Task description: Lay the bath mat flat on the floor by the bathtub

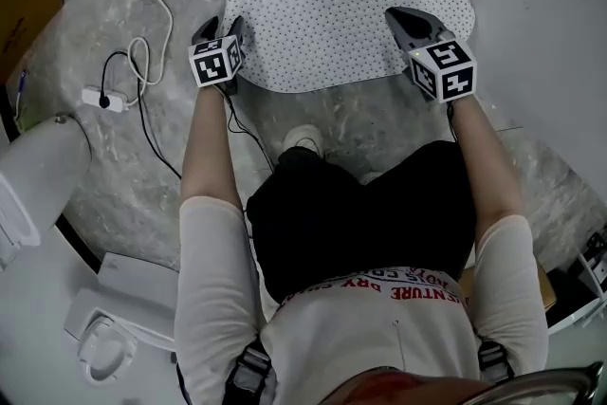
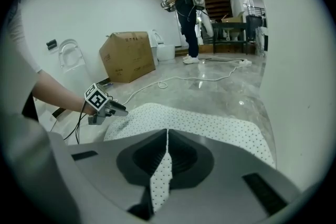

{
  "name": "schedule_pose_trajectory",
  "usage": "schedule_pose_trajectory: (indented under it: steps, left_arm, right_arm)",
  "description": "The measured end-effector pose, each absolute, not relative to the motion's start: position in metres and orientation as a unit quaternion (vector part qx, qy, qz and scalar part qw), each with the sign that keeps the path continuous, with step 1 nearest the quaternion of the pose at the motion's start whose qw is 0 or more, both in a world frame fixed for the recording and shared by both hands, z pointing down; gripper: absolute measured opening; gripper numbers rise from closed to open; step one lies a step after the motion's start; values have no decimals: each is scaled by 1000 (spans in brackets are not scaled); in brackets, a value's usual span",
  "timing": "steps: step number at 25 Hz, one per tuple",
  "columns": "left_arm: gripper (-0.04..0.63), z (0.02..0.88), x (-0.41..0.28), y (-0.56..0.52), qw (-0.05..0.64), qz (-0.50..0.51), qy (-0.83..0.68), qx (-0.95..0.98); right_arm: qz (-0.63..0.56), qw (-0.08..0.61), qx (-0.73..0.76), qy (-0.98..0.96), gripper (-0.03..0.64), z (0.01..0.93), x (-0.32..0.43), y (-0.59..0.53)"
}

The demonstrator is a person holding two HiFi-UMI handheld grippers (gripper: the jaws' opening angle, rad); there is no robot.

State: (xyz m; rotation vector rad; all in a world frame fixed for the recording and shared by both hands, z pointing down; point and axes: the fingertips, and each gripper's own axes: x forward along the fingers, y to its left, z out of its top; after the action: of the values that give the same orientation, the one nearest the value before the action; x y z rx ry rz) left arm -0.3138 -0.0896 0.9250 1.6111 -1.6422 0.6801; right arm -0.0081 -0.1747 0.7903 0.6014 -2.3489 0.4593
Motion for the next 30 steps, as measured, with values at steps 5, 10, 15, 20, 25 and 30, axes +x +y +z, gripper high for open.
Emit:
schedule_pose_trajectory:
  steps: [5,10,15,20,25,30]
  left_arm:
    - [169,948,-315,-87,373,304,-623,617]
    - [95,943,-309,-87,355,317,-607,636]
    - [8,922,-339,-87,296,343,-649,611]
    - [8,909,-383,-76,291,353,-659,597]
    - [8,905,-357,-85,294,319,-658,616]
    - [8,884,-315,-117,280,283,-643,655]
  right_arm:
    - [199,324,246,-892,12,795,1,-180]
    - [204,331,242,-889,12,798,5,-176]
    - [205,330,244,-888,12,796,4,-177]
    - [203,335,238,-889,12,802,2,-177]
    - [200,356,254,-877,12,819,23,-186]
    - [195,385,326,-841,143,850,90,-235]
